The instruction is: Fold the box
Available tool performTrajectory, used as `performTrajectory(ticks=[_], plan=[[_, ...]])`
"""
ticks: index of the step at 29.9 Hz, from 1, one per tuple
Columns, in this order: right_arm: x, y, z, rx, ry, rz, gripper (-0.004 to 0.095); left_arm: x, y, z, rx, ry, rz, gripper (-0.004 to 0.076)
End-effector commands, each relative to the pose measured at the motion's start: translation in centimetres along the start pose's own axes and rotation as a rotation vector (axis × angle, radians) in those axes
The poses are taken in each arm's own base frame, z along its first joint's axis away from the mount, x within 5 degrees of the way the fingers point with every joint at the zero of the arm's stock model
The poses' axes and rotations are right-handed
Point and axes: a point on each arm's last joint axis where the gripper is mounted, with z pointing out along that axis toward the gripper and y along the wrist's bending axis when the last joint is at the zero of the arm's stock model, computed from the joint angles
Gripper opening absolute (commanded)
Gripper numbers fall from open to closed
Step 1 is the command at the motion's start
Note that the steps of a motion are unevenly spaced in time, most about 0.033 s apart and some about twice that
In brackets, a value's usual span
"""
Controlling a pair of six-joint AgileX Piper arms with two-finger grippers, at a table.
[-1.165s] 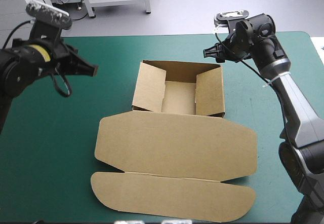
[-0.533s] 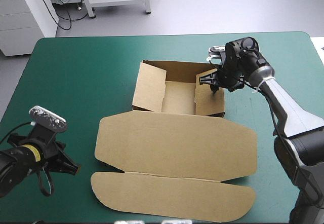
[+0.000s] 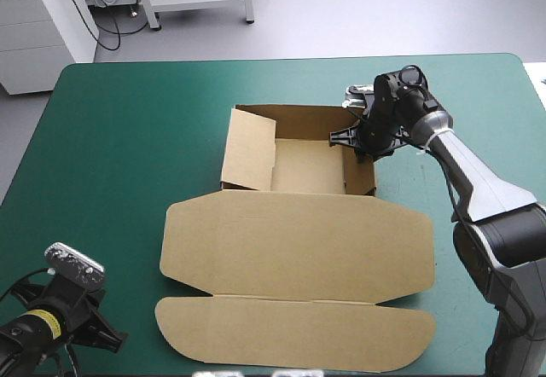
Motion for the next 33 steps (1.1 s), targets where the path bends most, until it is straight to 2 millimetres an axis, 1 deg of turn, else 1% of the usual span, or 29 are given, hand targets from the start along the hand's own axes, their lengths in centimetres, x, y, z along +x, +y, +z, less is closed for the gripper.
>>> performTrajectory(ticks=[1,3,7,13,16,19,22,23,25,29,33], plan=[[-0.1,0.2,-2.7,-0.038,-0.072,0.003,0.0062,0.0,-0.1,0.2,-0.002,-0.063,0.003,-0.0010],[-0.1,0.2,-2.7,-0.038,-0.072,0.003,-0.0017,0.4,-0.2,0.5,-0.001,-0.056,0.004,-0.0010],[-0.1,0.2,-2.7,-0.038,-0.072,0.008,-0.0018,0.9,-0.3,0.8,-0.001,-0.054,0.005,-0.0010],[-0.2,-0.2,-2.9,-0.046,-0.078,0.031,-0.0018,1.0,-0.3,0.7,-0.002,-0.061,0.004,-0.0010],[-0.5,-1.0,-3.7,-0.058,-0.099,0.060,-0.0019,1.0,-0.3,0.7,-0.004,-0.061,0.005,-0.0010],[-0.9,-2.4,-4.9,-0.043,-0.137,0.074,-0.0019,1.0,-0.2,0.7,-0.008,-0.061,0.007,-0.0010],[-1.0,-4.7,-6.5,-0.024,-0.180,0.102,-0.0019,1.0,-0.2,0.7,-0.012,-0.059,0.009,-0.0010],[-1.0,-6.0,-6.9,-0.013,-0.191,0.123,-0.0019,1.0,-0.1,0.7,-0.018,-0.059,0.011,-0.0010],[-0.9,-8.0,-7.8,0.008,-0.213,0.143,-0.0019,1.0,-0.1,0.7,-0.024,-0.059,0.014,-0.0010],[-0.3,-13.9,-9.5,0.108,-0.246,0.202,-0.0019,1.2,-0.1,0.7,-0.024,-0.035,0.004,-0.0010],[0.8,-19.0,-10.5,0.211,-0.253,0.291,-0.0019,1.5,-0.1,0.7,-0.021,-0.007,0.003,-0.0010]])
